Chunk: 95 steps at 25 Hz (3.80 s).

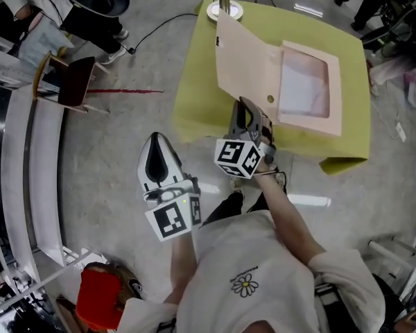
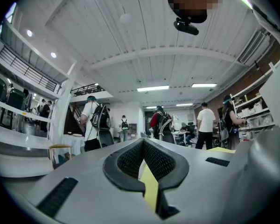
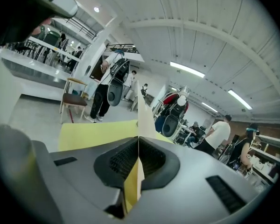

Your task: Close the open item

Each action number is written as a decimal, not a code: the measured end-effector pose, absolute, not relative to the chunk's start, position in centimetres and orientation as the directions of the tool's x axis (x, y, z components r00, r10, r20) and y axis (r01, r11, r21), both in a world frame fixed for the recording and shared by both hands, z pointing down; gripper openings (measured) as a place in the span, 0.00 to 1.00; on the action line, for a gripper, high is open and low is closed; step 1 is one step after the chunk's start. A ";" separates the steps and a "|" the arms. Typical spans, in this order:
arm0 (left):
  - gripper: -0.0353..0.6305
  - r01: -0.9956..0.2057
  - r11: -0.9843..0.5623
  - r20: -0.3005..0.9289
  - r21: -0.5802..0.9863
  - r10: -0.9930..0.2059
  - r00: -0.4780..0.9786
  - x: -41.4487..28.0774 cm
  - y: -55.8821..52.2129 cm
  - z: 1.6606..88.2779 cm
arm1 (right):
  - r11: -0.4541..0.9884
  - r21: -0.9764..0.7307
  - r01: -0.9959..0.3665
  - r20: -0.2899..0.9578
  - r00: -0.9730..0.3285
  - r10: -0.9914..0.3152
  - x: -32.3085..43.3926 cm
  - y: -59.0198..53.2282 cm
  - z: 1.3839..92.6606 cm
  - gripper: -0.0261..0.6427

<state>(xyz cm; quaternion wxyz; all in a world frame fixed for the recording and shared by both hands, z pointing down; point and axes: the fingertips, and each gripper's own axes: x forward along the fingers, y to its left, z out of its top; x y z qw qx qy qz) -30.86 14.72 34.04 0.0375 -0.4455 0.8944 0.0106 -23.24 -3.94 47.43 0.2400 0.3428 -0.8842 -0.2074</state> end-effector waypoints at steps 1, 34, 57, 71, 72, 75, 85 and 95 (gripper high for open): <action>0.07 -0.809 0.588 -0.079 -0.017 -0.807 -0.585 -30.6 14.1 34.0 | 0.674 0.519 -0.525 0.274 -0.645 -0.714 -22.8 -4.2 47.0 0.06; 0.07 -0.984 0.173 -0.070 -0.041 -0.983 -0.170 -16.0 -4.8 33.8 | 0.451 -0.134 -0.883 0.256 -0.470 -0.845 2.0 -15.3 43.5 0.06; 0.07 -0.986 0.129 0.009 -0.105 -0.991 -0.131 -10.8 -11.9 35.9 | 0.001 -0.455 -0.891 0.544 -0.279 -0.791 13.6 -23.4 53.7 0.06; 0.07 -0.985 0.125 0.011 -0.116 -0.992 -0.128 -10.9 -12.5 36.3 | -0.063 -0.328 -0.942 0.652 -0.178 -0.737 14.2 -23.9 55.7 0.08; 0.07 -0.985 0.123 0.010 -0.119 -0.992 -0.125 -10.9 -12.5 36.3 | -0.070 -0.336 -0.939 0.652 -0.178 -0.737 14.2 -23.9 55.7 0.08; 0.07 -0.985 0.120 0.008 -0.124 -0.993 -0.122 -11.0 -12.2 36.2 | -0.074 -0.325 -0.943 0.647 -0.165 -0.744 14.1 -23.8 55.6 0.10; 0.07 -0.985 0.112 0.022 -0.128 -0.993 -0.115 -10.6 -11.4 37.0 | 0.004 -0.120 -0.993 0.682 -0.085 -0.727 13.9 -23.9 55.3 0.18; 0.07 -0.992 0.089 0.008 -0.085 -0.996 -0.090 -9.1 -12.2 36.7 | 0.246 0.102 -0.964 0.693 -0.108 -0.713 12.0 -24.1 55.0 0.13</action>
